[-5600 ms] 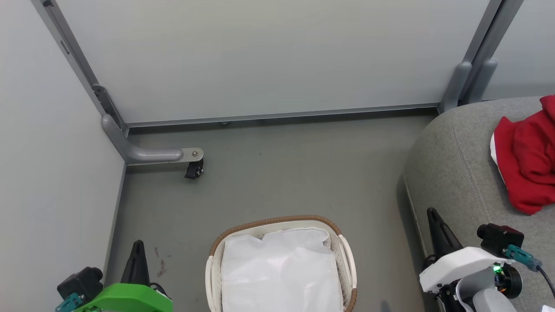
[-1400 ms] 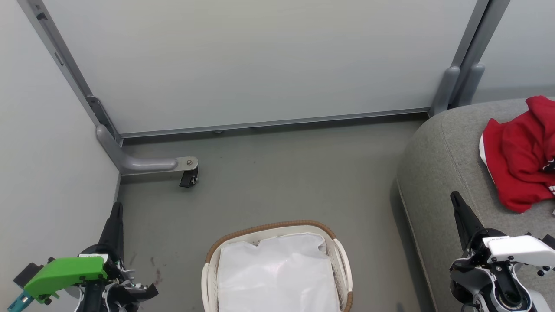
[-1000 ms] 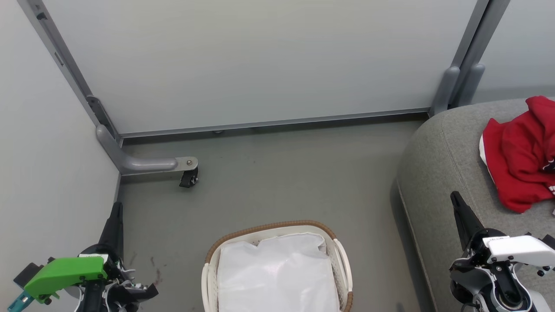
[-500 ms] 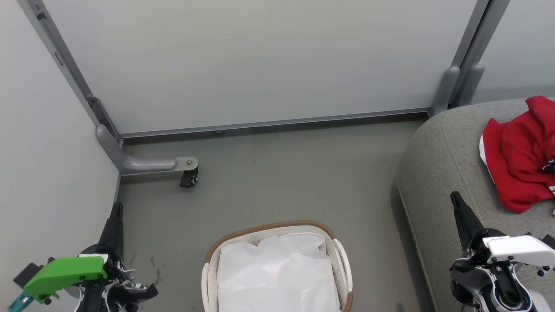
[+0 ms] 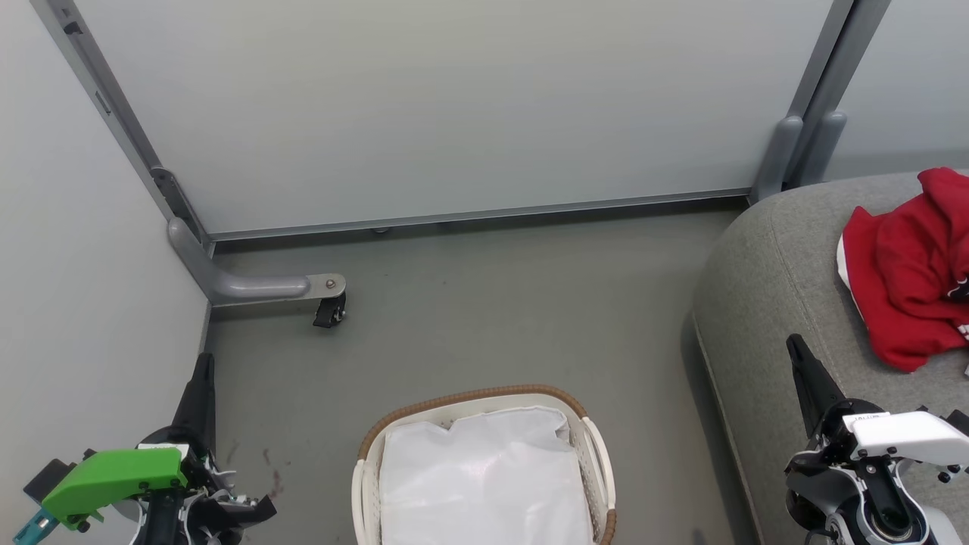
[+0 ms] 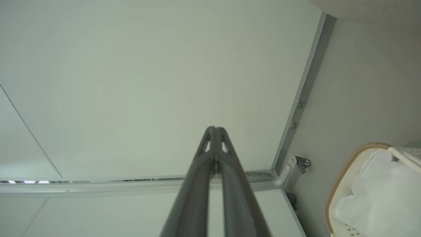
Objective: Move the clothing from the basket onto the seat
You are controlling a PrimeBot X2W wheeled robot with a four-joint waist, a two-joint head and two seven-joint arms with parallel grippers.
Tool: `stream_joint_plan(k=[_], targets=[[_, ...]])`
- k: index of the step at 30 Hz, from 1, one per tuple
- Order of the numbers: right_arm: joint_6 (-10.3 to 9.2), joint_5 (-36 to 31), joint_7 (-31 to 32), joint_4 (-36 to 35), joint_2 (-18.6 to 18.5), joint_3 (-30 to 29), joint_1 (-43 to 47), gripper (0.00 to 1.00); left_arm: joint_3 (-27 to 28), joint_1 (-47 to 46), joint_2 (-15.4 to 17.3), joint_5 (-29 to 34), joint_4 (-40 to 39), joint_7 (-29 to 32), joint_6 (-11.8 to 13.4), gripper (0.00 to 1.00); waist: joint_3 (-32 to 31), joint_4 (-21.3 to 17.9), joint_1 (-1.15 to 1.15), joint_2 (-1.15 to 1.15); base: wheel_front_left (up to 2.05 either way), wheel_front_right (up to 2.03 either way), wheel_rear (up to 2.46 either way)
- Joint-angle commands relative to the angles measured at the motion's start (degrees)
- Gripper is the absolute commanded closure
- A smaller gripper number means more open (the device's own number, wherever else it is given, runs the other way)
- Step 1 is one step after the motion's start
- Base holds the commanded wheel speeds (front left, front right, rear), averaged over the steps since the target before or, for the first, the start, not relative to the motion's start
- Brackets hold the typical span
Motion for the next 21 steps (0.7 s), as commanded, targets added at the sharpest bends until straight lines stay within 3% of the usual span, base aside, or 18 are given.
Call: stream_joint_plan(k=[1,21], targets=[[-0.02,0.2,0.2,-0.2,-0.3,-0.1,0.6,1.00,0.1,-0.6,0.4,-0.2,-0.1,0.2,-0.3,1.00,0.0,0.0,0.00,0.00,0.00,0.00,0.00],[-0.02,0.2,0.2,-0.2,-0.3,-0.1,0.6,1.00,0.1,-0.6,0.4,-0.2,-0.1,0.2,-0.3,1.00,0.0,0.0,0.00,0.00,0.00,0.00,0.00]])
